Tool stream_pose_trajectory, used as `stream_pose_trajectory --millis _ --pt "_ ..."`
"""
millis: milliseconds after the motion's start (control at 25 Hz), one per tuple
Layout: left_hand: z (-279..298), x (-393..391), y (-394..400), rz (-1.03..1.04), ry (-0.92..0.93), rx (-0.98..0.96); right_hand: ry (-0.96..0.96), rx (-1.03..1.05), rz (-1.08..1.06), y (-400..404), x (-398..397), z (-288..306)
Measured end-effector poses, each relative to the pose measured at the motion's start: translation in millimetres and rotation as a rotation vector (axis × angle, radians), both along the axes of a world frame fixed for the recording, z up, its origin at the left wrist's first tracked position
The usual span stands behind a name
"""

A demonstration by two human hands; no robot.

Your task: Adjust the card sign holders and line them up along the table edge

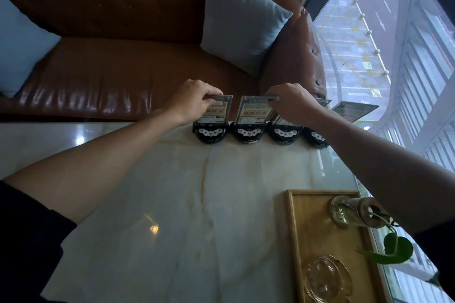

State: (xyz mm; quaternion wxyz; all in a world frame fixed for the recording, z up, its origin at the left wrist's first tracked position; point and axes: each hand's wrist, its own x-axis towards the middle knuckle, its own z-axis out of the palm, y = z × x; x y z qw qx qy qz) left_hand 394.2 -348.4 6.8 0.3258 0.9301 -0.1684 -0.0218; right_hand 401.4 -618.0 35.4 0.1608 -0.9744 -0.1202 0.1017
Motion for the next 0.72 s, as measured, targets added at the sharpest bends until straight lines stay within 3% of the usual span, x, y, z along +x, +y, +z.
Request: stream_pose_trajectory --millis 480,720 --pt "11.3 -2.4 -6.6 0.023 0.084 0.067 0.037 -0.062 0.012 4.1 -8.4 3.7" --pt "36.1 -7.8 -13.7 0.035 0.063 0.165 -0.123 -0.001 0.051 15.3 -28.9 16.7"
